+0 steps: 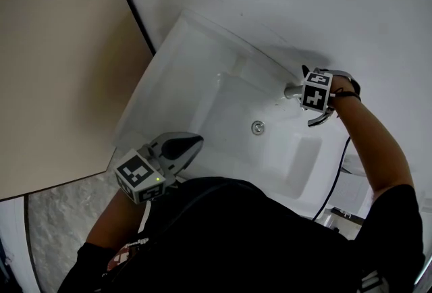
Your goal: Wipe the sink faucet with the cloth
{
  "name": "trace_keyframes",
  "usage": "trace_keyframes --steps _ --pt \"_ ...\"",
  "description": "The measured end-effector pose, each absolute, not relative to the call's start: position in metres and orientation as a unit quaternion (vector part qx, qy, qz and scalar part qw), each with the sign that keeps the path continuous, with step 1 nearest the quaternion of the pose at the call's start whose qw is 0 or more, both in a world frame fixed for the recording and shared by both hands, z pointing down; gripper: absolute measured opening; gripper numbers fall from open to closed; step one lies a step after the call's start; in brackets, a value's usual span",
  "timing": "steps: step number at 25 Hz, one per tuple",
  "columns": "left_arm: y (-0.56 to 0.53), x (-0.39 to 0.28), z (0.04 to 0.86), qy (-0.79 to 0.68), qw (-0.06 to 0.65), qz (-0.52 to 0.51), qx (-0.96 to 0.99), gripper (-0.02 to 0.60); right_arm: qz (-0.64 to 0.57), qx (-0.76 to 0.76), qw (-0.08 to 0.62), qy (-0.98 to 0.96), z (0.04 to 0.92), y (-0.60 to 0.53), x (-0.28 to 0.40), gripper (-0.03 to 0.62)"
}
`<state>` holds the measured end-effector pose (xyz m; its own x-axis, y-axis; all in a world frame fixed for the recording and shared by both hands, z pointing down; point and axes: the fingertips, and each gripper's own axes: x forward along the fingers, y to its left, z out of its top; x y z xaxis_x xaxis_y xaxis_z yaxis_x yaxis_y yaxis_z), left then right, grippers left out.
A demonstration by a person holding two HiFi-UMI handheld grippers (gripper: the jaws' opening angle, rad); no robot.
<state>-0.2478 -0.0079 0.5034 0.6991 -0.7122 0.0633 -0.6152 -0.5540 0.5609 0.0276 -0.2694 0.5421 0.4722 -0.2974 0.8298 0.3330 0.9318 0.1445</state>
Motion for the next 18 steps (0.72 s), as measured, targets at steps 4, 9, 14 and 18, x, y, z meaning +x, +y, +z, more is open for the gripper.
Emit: trace_keyframes --steps 4,9,14,18 --pt "0.002 -0.257 0.504 -0.385 0.280 -0.087 0.875 -0.008 -0.189 -0.083 0.872 -0.443 0.564 -0.274 0.024 0.104" --pt "0.002 -0.264 0.504 -0.386 0.284 -0.093 0.873 -0.007 -0.180 -0.150 0.885 -0.402 0.604 -0.268 0.022 0.104" --pt "0.007 -0.273 0.519 -0.395 0.293 -0.091 0.866 -0.008 -0.188 -0.177 0.898 -0.355 0.632 -0.265 0.021 0.104" --pt "0.008 -0.275 0.521 -0.391 0.302 -0.095 0.864 -0.008 -0.192 -0.197 0.907 -0.320 0.660 -0.262 0.028 0.104"
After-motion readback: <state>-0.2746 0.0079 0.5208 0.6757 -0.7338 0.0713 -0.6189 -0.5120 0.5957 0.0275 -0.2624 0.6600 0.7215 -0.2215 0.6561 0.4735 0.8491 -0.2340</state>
